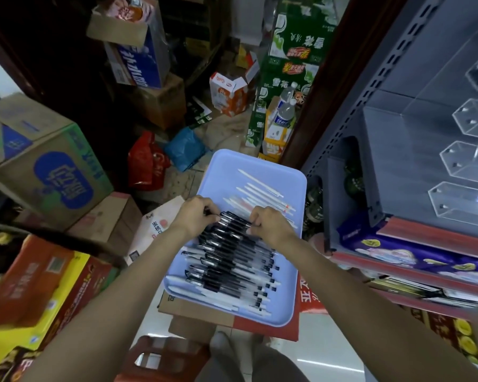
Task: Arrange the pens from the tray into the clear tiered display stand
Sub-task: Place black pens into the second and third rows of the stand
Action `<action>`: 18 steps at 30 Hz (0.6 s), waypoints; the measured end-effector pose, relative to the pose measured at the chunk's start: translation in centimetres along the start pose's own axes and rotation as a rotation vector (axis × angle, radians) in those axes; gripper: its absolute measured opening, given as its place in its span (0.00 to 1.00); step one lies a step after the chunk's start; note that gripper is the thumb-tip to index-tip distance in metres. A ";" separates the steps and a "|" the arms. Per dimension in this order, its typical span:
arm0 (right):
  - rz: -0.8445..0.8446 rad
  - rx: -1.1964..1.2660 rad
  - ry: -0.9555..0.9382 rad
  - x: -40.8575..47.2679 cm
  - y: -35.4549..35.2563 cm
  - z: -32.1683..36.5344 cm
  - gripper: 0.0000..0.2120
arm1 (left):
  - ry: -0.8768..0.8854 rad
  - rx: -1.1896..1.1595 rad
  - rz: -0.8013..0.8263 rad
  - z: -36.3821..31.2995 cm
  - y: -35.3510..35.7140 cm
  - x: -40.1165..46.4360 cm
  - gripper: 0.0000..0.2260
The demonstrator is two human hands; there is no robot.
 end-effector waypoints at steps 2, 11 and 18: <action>-0.023 0.000 -0.024 -0.1 0.2 -0.1 0.08 | -0.004 -0.002 -0.010 -0.1 -0.1 0.0 0.02; -0.006 0.086 -0.062 -0.5 0.0 0.1 0.10 | 0.015 -0.288 -0.104 -0.2 0.1 -0.9 0.10; -0.122 0.433 -0.024 -2.1 -3.9 0.1 0.05 | 0.058 -0.815 -0.227 -4.4 -0.7 -1.0 0.05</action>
Point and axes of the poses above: each hand's wrist, its own x-axis towards the middle knuckle, its own y-axis out of the palm, z = x × y, the point moved 3 cm from there along x, towards the middle knuckle, and after that the axes turned 14 degrees about -x, right-handed, at the moved point
